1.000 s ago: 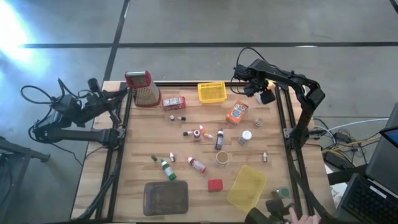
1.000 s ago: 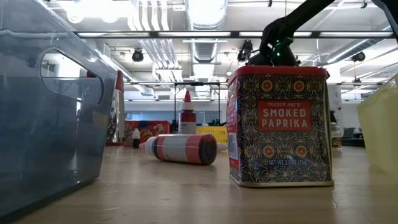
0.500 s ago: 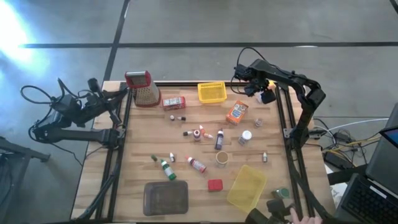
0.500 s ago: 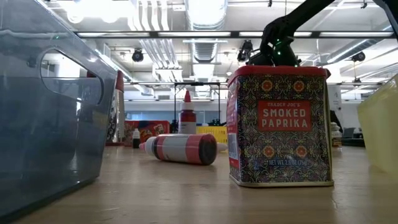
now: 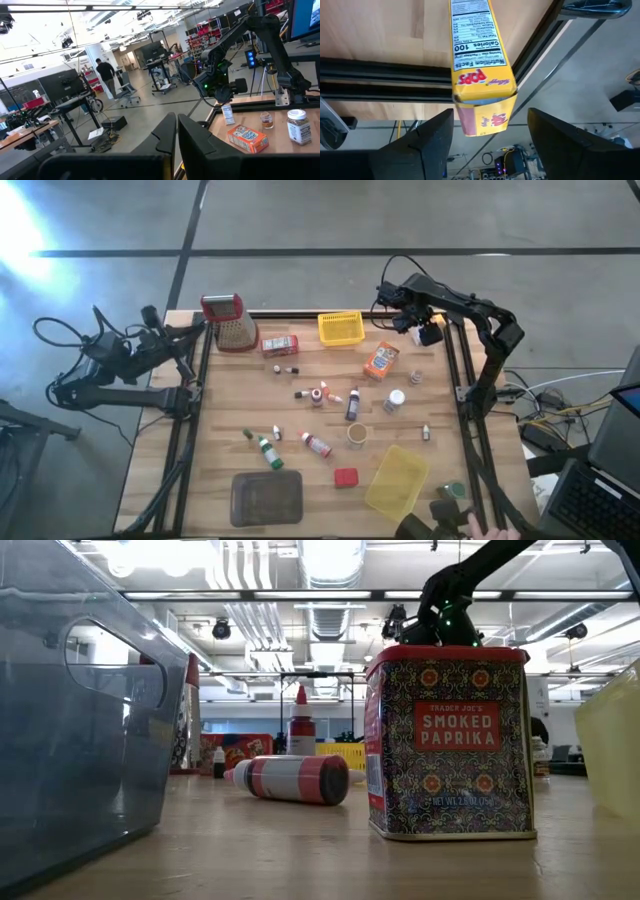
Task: Pick & Place Kitchen Items
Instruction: Put the yellow cereal box into the top yellow bin
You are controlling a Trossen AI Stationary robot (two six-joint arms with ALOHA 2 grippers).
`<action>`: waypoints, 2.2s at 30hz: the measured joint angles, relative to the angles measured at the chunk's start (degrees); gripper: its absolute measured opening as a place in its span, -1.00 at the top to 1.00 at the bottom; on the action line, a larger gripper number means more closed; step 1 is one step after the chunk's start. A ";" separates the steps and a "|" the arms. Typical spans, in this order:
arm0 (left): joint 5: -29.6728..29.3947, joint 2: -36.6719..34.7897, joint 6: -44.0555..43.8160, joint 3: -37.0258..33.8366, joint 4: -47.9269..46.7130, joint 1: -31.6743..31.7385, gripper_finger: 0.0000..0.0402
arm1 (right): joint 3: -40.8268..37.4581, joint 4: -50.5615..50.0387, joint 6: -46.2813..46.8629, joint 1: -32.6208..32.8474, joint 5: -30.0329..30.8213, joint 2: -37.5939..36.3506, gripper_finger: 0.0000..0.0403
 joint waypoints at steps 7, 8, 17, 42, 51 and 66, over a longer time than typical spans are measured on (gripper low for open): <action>0.00 0.01 0.00 0.01 0.00 -0.02 0.88 | -0.60 0.34 0.13 -1.26 -2.00 0.00 -0.30; 0.00 0.01 0.00 0.00 0.00 -0.02 0.88 | -0.81 0.62 0.16 -1.53 -2.03 0.00 -0.28; 0.00 0.00 0.01 0.02 0.00 -0.02 0.88 | -3.55 3.12 1.48 -3.92 -3.26 -0.02 -0.14; -0.02 0.02 0.00 0.00 0.00 -0.04 0.88 | -3.81 4.01 3.22 -5.03 -3.39 -0.35 0.29; -0.02 0.02 0.01 0.00 0.00 0.00 0.88 | 2.85 1.91 3.20 0.41 -3.38 -1.05 0.30; 0.00 0.01 0.00 0.02 0.00 -0.02 0.88 | 18.23 2.90 -6.25 14.65 1.73 -1.01 0.31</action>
